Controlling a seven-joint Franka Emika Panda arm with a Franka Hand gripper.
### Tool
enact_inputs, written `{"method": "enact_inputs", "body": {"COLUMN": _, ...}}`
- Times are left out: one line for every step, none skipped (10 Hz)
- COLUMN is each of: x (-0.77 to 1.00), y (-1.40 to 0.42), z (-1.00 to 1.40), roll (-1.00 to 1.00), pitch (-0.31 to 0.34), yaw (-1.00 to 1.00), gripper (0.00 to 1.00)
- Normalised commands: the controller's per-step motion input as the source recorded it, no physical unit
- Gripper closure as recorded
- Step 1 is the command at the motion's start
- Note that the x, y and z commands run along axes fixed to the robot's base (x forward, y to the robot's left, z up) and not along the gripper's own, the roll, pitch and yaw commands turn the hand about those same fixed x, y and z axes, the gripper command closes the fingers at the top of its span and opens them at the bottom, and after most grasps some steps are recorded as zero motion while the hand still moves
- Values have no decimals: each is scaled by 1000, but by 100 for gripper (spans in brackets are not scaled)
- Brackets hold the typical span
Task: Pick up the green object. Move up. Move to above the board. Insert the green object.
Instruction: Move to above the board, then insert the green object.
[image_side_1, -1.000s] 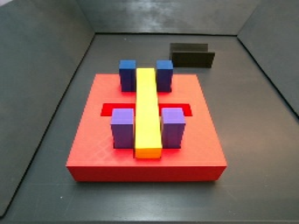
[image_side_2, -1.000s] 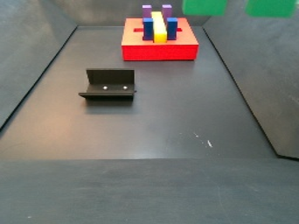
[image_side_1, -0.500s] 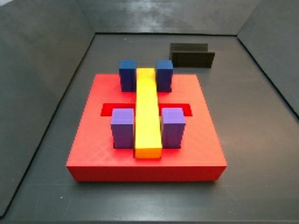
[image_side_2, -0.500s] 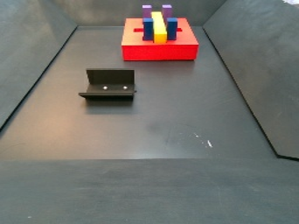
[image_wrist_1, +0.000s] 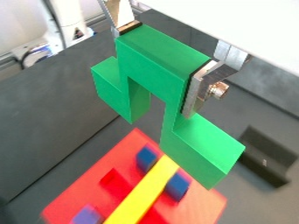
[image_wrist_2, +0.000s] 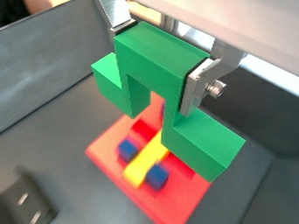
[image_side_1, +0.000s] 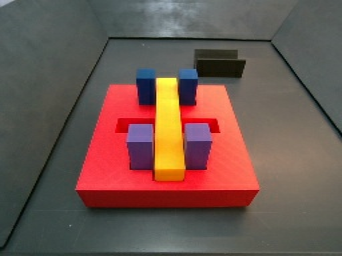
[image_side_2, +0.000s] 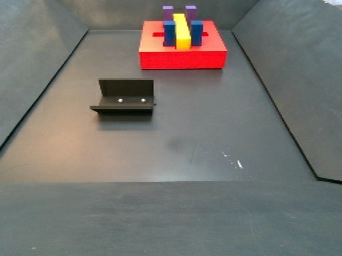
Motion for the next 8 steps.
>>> {"method": "enact_inputs", "body": {"x": 185, "y": -260, "z": 55, "roll": 35, "pitch": 165, "yaw": 6, "gripper": 100}}
{"method": "enact_inputs", "body": {"x": 0, "y": 0, "z": -71, "roll": -7, "pitch": -17, "yaw": 0, "gripper": 100}}
{"method": "enact_inputs", "body": {"x": 89, "y": -80, "z": -423, "roll": -39, "pitch": -56, "yaw": 0, "gripper": 100}}
{"method": "enact_inputs", "body": {"x": 351, "y": -320, "z": -586, "roll": 0, "pitch": -37, "yaw": 54, "gripper": 100}}
{"method": "enact_inputs", "body": {"x": 531, "y": -469, "z": -680, "roll": 76, "pitch": 0, "yaw": 126, "gripper": 100}}
{"method": "enact_inputs", "body": {"x": 574, "y": -403, "z": -757, "roll": 64, "pitch": 0, "yaw": 129, "gripper": 100}}
{"method": "enact_inputs", "body": {"x": 589, "y": -291, "z": -757, "roll": 40, "pitch": 0, "yaw": 80, "gripper": 100}}
{"method": "enact_inputs", "body": {"x": 511, "y": -154, "z": -720, "roll": 83, "pitch": 0, "yaw": 74, "gripper": 100}}
